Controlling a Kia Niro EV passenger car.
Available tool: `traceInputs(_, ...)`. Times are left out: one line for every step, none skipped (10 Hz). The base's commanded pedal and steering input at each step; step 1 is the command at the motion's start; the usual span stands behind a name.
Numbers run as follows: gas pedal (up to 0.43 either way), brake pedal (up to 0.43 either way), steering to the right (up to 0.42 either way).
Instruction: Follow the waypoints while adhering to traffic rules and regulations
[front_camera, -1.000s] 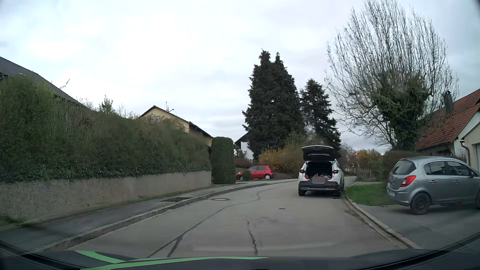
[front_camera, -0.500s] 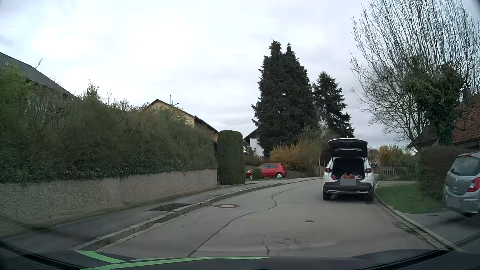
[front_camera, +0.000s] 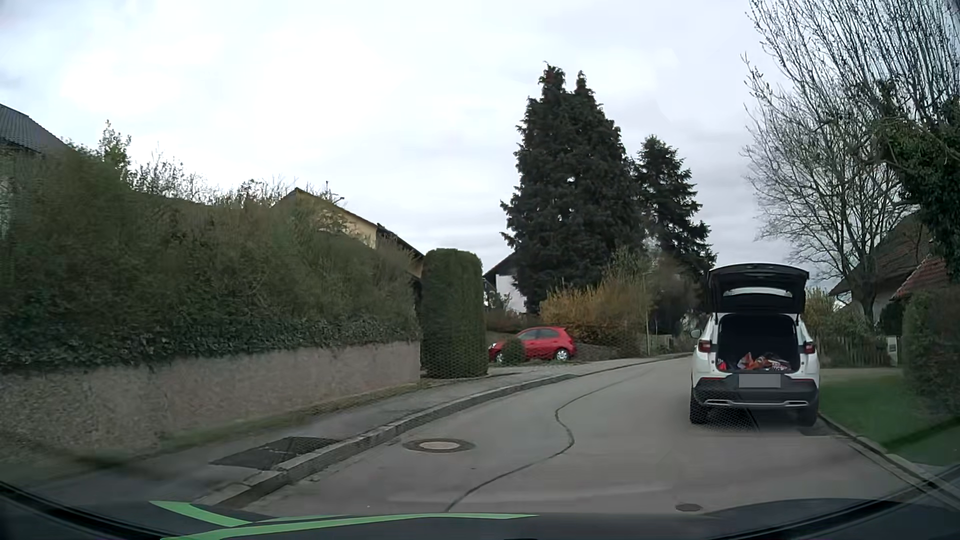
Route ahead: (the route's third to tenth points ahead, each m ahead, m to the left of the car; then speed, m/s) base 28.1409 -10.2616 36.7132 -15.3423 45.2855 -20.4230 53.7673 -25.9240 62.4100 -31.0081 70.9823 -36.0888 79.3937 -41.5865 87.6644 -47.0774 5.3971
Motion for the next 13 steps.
traceInputs(0.169,0.000,0.065)
traceInputs(0.169,0.000,0.075)
traceInputs(0.169,0.000,0.084)
traceInputs(0.169,0.000,0.095)
traceInputs(0.169,0.000,0.103)
traceInputs(0.169,0.000,0.105)
traceInputs(0.169,0.000,0.109)
traceInputs(0.169,0.000,0.116)
traceInputs(0.169,0.000,0.125)
traceInputs(0.169,0.000,0.134)
traceInputs(0.169,0.000,0.146)
traceInputs(0.169,0.000,0.162)
traceInputs(0.169,0.000,0.176)
